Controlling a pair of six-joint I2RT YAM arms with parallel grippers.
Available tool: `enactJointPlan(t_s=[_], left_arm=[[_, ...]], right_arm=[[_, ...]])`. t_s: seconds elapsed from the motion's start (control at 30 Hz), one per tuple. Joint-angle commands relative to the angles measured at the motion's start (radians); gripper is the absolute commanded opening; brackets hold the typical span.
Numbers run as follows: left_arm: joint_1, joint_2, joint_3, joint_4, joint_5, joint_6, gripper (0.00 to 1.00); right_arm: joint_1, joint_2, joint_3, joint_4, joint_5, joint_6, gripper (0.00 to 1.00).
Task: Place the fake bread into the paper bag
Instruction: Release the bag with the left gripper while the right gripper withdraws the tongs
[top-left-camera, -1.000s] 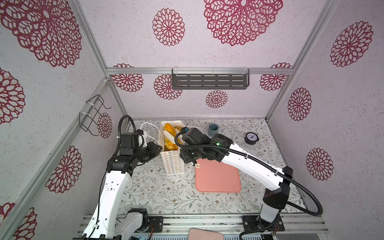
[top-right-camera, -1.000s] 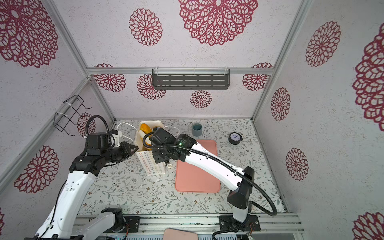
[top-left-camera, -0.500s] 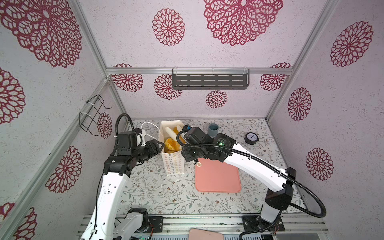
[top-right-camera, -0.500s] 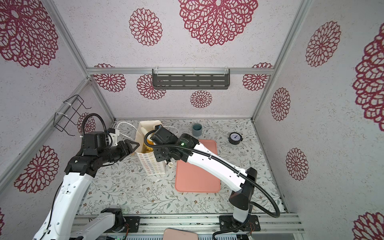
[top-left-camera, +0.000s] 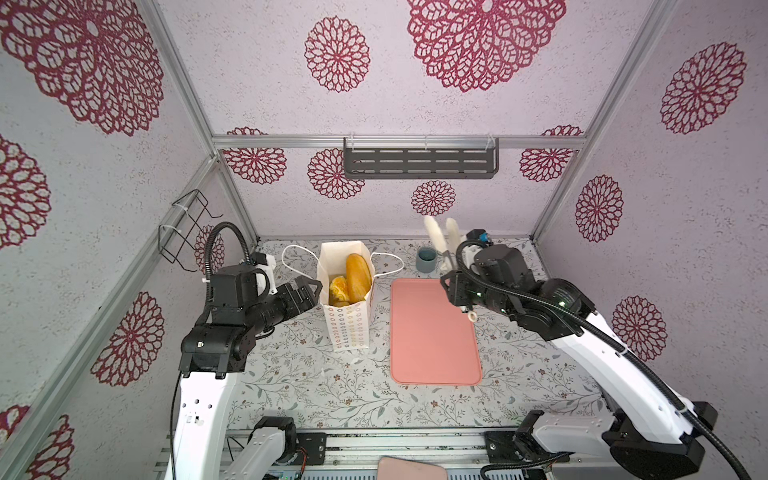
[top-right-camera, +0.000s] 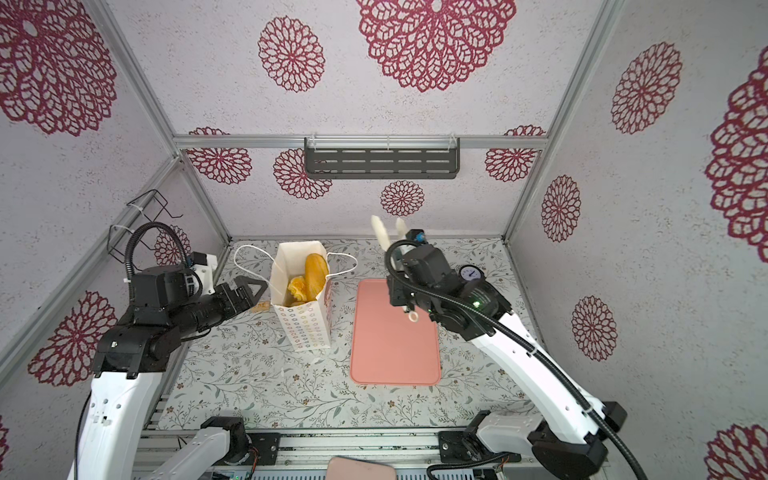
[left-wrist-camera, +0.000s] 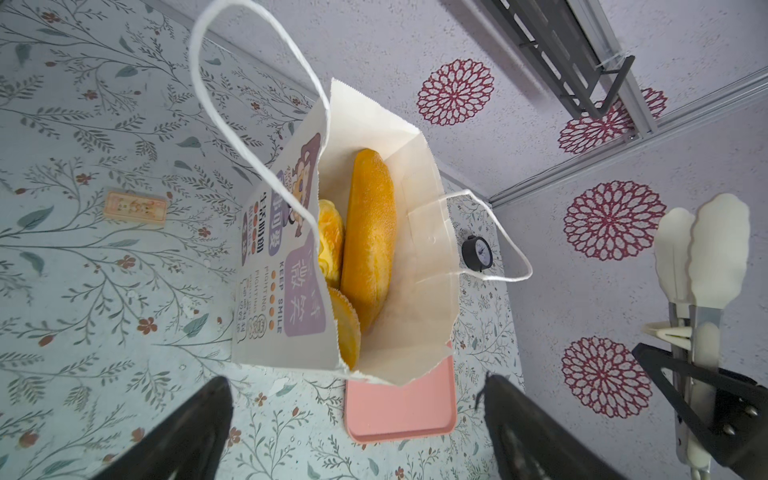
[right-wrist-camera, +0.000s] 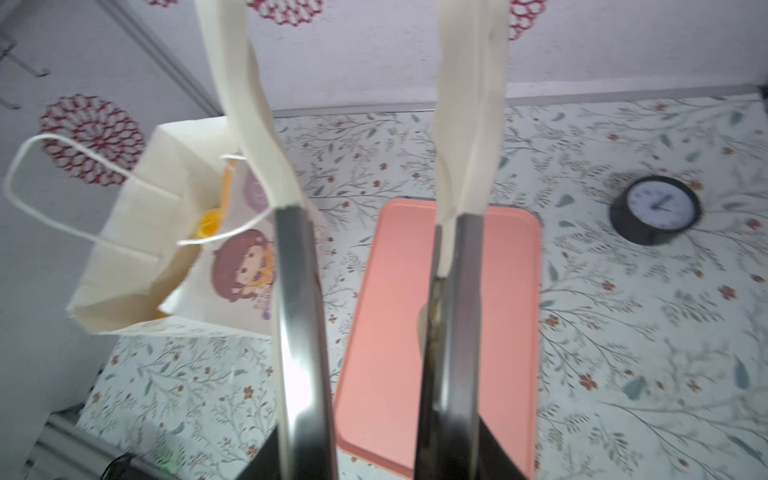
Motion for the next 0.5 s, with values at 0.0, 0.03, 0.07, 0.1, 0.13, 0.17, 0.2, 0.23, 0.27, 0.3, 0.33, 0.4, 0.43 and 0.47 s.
enactJointPlan(t_s=[0.0,0.03,0.07,0.1,0.13,0.17,0.2,0.23,0.27,0.3,0.33,0.4,0.43,0.47], left_arm=[[-0.002,-0.071,0.039,-0.074,-0.083,0.041,0.97],[-0.002,-0.089,0.043,-0.085,-0.103,0.044,0.97],[-0.002,-0.114,0.044,-0.094,-0.127,0.043,0.97],[-0.002,-0.140,0.042,-0.103,-0.153,0.041,0.97],[-0.001,-0.161,0.037,-0.110,-0.178,0.039,0.97],[-0.002,-0.189,0.030,-0.119,-0.210,0.036,0.97],[-0.002,-0.215,0.019,-0.127,-0.242,0.030,0.97],[-0.002,-0.241,0.005,-0.131,-0.271,0.027,0.97],[-0.002,-0.270,-0.013,-0.136,-0.306,0.020,0.97],[-0.002,-0.297,-0.038,-0.139,-0.340,0.012,0.97],[-0.002,-0.323,-0.063,-0.140,-0.365,0.006,0.97],[-0.001,-0.374,-0.123,-0.141,-0.415,-0.022,0.97],[-0.002,-0.401,-0.159,-0.136,-0.427,-0.031,0.97],[-0.001,-0.427,-0.193,-0.129,-0.439,-0.038,0.97]], right_arm=[[-0.066,-0.087,-0.070,-0.013,0.020,-0.027,0.44],[-0.086,-0.103,-0.095,-0.021,0.022,-0.034,0.44],[-0.111,-0.119,-0.124,-0.030,0.026,-0.038,0.44],[-0.135,-0.132,-0.150,-0.041,0.032,-0.038,0.44],[-0.158,-0.140,-0.173,-0.050,0.032,-0.041,0.44],[-0.181,-0.149,-0.209,-0.051,0.026,-0.047,0.44],[-0.209,-0.157,-0.247,-0.046,0.021,-0.052,0.44],[-0.232,-0.162,-0.284,-0.036,0.012,-0.059,0.44],[-0.263,-0.165,-0.331,-0.019,0.000,-0.067,0.44],[-0.296,-0.165,-0.386,0.002,-0.017,-0.072,0.44],[-0.326,-0.162,-0.429,0.024,-0.039,-0.077,0.44],[-0.401,-0.148,-0.518,0.074,-0.093,-0.084,0.44],[-0.436,-0.140,-0.562,0.106,-0.119,-0.090,0.44],[-0.470,-0.128,-0.604,0.137,-0.142,-0.096,0.44]])
